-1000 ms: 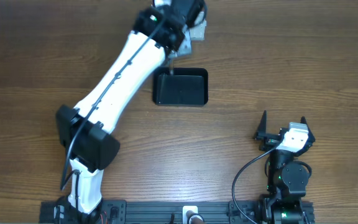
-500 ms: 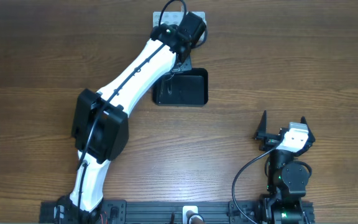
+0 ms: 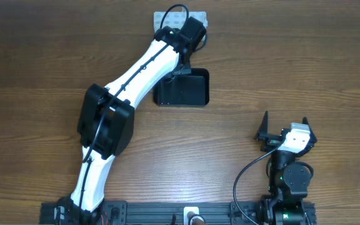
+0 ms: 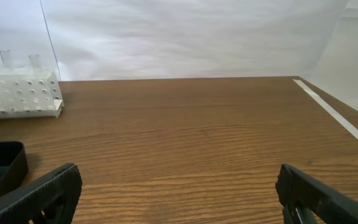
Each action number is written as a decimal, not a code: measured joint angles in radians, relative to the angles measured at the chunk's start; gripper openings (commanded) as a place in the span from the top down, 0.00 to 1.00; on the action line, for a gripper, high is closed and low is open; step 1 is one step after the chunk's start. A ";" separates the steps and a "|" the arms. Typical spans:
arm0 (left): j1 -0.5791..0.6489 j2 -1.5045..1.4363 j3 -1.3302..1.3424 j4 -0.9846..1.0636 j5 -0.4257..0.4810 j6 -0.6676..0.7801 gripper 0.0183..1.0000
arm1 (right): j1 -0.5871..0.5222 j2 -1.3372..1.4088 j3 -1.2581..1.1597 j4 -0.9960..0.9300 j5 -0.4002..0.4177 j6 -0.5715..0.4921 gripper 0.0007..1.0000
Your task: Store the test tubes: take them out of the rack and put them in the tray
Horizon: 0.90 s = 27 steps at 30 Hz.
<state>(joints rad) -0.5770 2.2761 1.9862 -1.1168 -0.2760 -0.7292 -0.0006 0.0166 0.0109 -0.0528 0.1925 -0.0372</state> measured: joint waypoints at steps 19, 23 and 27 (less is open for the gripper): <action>0.031 0.006 0.402 0.231 -0.148 0.172 0.00 | 0.000 0.000 0.000 0.000 0.000 0.000 0.01; 0.047 -0.016 0.402 0.332 -0.145 0.320 0.00 | 0.000 0.000 0.000 0.000 0.000 0.000 0.01; 0.108 -0.101 0.402 0.356 -0.088 0.428 0.00 | 0.000 0.000 0.000 0.000 0.000 0.000 0.01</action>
<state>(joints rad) -0.4694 2.1750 2.3882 -0.7609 -0.3637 -0.3016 -0.0006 0.0166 0.0109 -0.0528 0.1928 -0.0376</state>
